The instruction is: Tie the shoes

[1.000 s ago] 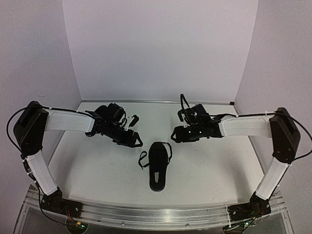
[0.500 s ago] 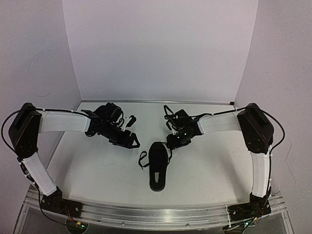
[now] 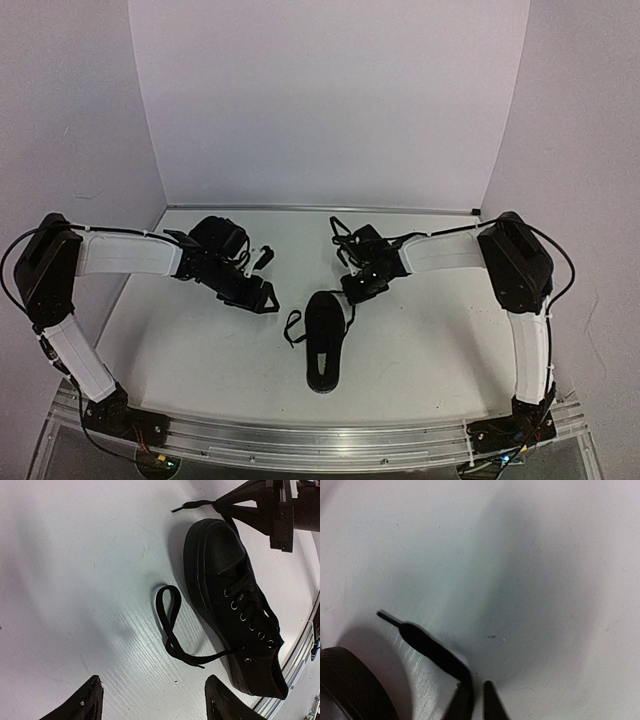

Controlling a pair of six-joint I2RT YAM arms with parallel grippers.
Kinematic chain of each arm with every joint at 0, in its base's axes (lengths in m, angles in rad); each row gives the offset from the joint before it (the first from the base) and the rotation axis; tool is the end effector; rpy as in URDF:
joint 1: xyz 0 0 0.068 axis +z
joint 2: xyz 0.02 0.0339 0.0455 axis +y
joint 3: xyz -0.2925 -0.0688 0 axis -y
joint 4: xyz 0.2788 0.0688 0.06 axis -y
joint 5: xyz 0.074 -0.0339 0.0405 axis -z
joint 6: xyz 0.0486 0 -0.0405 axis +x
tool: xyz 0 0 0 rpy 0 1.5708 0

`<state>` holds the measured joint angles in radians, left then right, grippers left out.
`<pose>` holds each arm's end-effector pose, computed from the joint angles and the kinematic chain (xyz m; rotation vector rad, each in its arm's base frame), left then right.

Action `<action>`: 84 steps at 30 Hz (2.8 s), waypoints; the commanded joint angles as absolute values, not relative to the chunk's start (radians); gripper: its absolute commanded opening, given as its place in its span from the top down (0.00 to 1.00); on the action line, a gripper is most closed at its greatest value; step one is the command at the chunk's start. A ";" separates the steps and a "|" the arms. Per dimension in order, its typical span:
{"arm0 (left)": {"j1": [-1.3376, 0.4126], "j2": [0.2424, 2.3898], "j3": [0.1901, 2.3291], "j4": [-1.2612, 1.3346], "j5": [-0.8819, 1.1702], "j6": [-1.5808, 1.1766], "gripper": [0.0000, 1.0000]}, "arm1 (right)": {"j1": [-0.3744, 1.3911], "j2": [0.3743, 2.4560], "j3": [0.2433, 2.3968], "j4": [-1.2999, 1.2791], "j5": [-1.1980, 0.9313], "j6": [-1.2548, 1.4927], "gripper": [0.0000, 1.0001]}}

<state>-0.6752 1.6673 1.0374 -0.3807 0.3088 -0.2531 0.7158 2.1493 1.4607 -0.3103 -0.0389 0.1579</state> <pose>0.2817 -0.2445 0.1870 0.6803 2.6013 -0.7197 0.3758 0.3293 0.1245 -0.7344 2.5096 0.3713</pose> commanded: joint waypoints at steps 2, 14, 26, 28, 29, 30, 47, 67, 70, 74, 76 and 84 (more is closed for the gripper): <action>-0.681 1.615 1.050 -0.427 0.272 -0.213 0.32 | 0.687 1.956 1.313 -0.326 0.000 0.222 1.00; -0.804 1.642 1.002 -0.428 0.264 -0.217 0.41 | 0.672 1.643 1.028 -0.250 0.009 0.373 1.00; -0.848 1.768 1.065 -0.322 0.234 -0.355 0.49 | 0.672 1.656 1.009 -0.225 -0.023 0.384 1.00; -0.854 1.800 1.084 -0.324 0.228 -0.360 0.50 | 0.672 1.658 1.009 -0.225 -0.023 0.384 1.00; -0.857 1.812 1.092 -0.324 0.223 -0.363 0.50 | 0.672 1.658 1.010 -0.224 -0.023 0.385 1.00; -0.860 1.821 1.097 -0.324 0.220 -0.366 0.50 | 0.672 1.659 1.010 -0.224 -0.024 0.385 1.00; -0.868 1.796 1.100 -0.453 0.075 -0.379 0.84 | 0.671 1.650 0.990 -0.225 0.008 0.381 1.00; -0.634 1.533 0.930 -0.456 0.022 -0.428 1.00 | 0.626 1.516 0.892 -0.250 0.086 0.412 1.00; -0.624 1.458 0.911 -0.476 -0.032 -0.435 1.00 | 0.619 1.471 0.858 -0.250 0.109 0.425 1.00; -0.624 1.342 0.862 -0.473 -0.046 -0.422 1.00 | 0.619 1.437 0.845 -0.236 0.086 0.419 1.00; -0.626 1.265 0.828 -0.457 -0.045 -0.406 1.00 | 0.618 1.414 0.846 -0.207 0.056 0.410 1.00; -0.635 1.067 0.777 -0.395 0.082 -0.354 1.00 | 0.621 1.423 0.967 -0.077 -0.206 0.358 1.00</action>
<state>-0.6231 1.1468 0.7936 -0.4686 -0.0135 -0.3886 0.6197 1.4175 0.8680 -0.1816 -0.0465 0.3877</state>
